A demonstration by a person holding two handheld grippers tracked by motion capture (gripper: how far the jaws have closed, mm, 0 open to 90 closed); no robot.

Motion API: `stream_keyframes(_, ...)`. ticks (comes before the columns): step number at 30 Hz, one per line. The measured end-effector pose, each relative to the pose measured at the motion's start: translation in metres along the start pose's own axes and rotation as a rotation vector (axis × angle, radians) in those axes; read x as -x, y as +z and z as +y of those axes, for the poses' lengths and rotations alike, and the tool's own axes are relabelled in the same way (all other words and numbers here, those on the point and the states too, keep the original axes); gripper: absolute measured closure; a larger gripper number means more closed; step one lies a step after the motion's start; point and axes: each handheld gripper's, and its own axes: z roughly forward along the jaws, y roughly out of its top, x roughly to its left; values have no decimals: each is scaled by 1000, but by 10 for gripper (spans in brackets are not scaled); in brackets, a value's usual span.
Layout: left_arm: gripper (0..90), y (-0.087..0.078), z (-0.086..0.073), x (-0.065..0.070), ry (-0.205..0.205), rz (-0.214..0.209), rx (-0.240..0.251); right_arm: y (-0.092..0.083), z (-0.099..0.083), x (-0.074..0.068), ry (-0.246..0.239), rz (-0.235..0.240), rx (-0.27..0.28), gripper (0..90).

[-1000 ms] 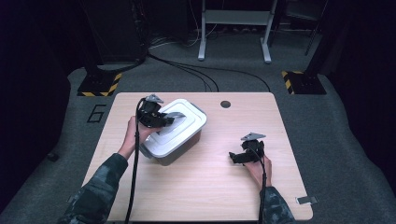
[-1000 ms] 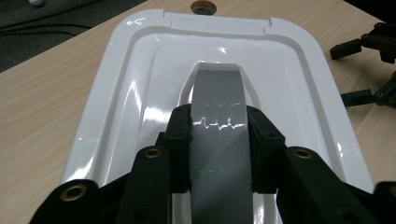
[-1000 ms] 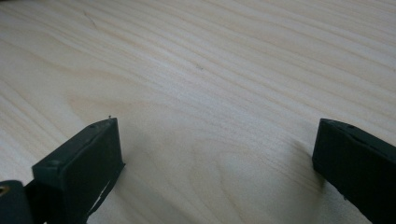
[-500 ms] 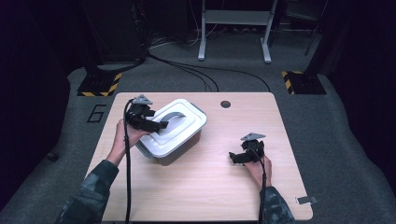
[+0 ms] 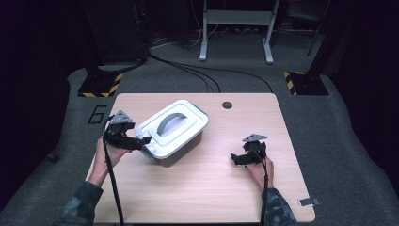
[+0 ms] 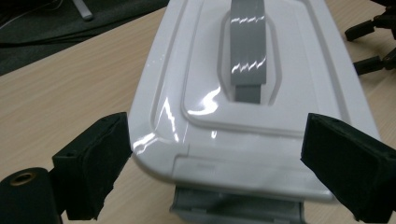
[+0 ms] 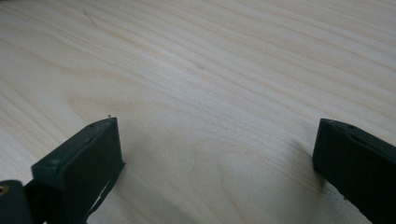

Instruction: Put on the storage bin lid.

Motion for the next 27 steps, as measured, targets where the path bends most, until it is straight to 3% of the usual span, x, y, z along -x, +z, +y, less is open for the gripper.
stream_keyframes(12,29,-10,-67,7,-24,105,-12,0,0,0,1,1,0,7)
stream_keyframes(27,5,22,-147,18,-76,178,-107,0,0,1,-17,0,2,8)
